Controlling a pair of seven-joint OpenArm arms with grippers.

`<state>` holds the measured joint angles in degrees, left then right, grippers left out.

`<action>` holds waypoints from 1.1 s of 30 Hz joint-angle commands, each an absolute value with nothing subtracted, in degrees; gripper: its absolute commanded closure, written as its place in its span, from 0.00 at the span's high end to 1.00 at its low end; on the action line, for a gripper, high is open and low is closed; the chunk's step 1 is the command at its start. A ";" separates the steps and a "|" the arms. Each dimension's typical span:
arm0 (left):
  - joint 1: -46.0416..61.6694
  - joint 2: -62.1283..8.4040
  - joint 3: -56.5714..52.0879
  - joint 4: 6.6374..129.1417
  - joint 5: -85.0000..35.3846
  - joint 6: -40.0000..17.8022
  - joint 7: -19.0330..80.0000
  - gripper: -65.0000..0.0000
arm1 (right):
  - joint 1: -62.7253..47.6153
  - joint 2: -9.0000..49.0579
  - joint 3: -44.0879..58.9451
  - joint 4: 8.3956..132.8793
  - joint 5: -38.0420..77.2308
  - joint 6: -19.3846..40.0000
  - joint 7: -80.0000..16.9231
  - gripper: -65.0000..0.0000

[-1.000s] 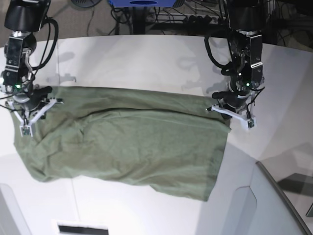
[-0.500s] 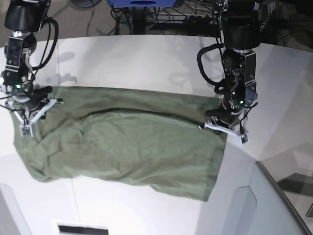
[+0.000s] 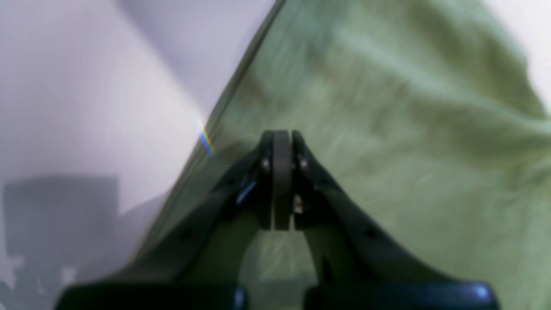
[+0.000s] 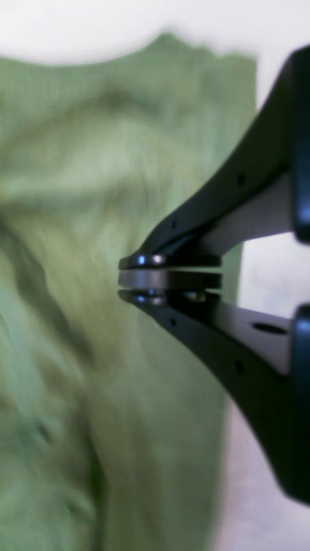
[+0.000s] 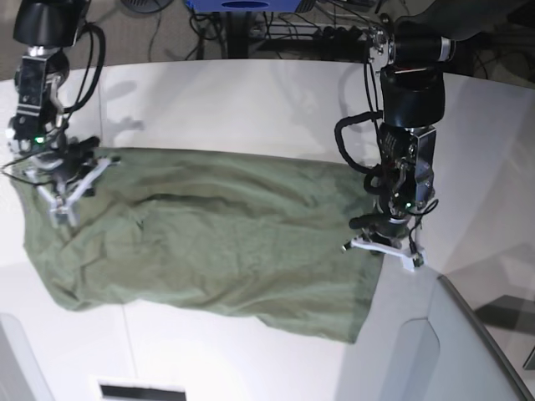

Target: Layout the t-shirt on the table in an organized manner, then fold the t-shirt properly

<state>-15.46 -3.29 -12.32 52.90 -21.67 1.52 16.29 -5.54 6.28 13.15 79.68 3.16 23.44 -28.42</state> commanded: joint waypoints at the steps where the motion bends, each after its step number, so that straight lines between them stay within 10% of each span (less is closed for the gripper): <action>1: -14.64 -4.53 -12.62 56.66 -22.02 1.45 15.96 0.00 | -5.58 6.55 11.91 81.80 4.00 25.10 -27.65 0.00; 8: -1.45 -4.62 -12.00 71.52 -21.49 1.45 17.36 0.00 | -5.85 5.49 1.27 82.59 4.09 29.14 -30.02 0.00; 33: 0.92 -8.75 -12.62 63.34 -21.49 1.45 14.46 0.00 | 9.19 0.13 2.15 65.63 3.91 29.49 -30.73 0.00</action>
